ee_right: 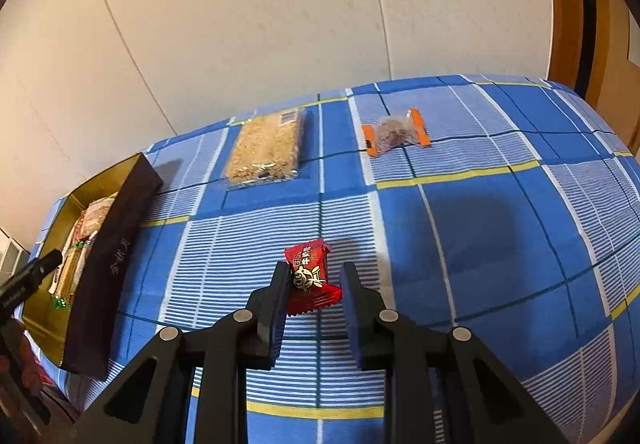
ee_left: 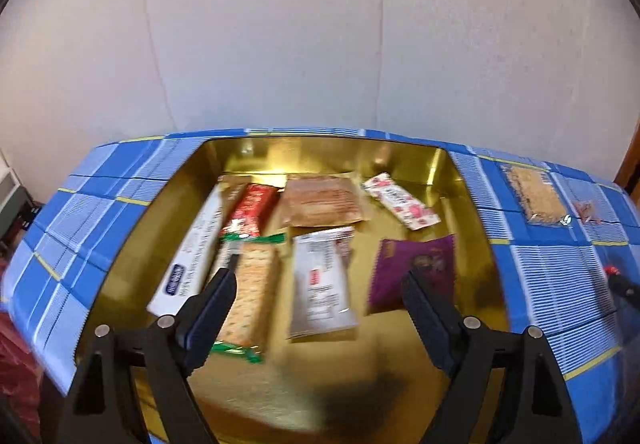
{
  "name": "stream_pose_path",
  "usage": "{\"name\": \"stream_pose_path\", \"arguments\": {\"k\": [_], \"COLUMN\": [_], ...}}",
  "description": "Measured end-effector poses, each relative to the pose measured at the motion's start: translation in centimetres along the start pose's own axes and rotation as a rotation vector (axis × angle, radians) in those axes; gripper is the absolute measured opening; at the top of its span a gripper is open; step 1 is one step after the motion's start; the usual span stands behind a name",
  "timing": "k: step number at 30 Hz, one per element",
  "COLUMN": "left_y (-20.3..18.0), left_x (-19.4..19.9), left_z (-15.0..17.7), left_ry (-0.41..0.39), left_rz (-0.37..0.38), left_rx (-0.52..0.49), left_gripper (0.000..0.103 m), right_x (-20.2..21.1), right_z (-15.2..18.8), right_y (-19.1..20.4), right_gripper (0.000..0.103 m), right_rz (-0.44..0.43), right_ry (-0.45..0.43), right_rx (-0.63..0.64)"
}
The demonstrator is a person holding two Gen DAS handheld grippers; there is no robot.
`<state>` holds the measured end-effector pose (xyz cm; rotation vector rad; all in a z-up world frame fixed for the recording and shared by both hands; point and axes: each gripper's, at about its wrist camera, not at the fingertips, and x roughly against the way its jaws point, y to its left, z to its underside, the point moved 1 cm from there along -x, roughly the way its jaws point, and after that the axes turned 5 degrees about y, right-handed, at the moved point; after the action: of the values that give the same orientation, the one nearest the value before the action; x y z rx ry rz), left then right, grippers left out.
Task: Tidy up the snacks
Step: 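Carry the small red candy packet into the gold tray and open the right tool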
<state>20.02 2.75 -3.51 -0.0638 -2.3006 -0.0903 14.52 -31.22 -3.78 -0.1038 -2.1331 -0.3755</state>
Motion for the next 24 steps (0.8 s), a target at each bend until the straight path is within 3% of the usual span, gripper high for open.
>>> {"name": "stream_pose_path", "arguments": {"k": [10, 15, 24], "left_y": [2.6, 2.7, 3.5], "left_x": [-0.5, -0.4, 0.0], "left_z": [0.2, 0.4, 0.4], "left_ry": [0.035, 0.036, 0.028], "left_rz": [0.026, -0.005, -0.046], "left_rx": [0.104, 0.083, 0.082], "left_gripper": [0.085, 0.085, 0.086], "right_x": [0.0, -0.2, 0.6], "right_z": [0.1, 0.2, 0.2], "right_y": [1.8, 3.2, 8.9], "right_gripper": [0.025, 0.025, 0.025], "right_rz": [-0.026, -0.05, -0.189], "right_ry": [-0.02, -0.025, -0.082], "right_rx": [0.041, 0.074, 0.173]}}
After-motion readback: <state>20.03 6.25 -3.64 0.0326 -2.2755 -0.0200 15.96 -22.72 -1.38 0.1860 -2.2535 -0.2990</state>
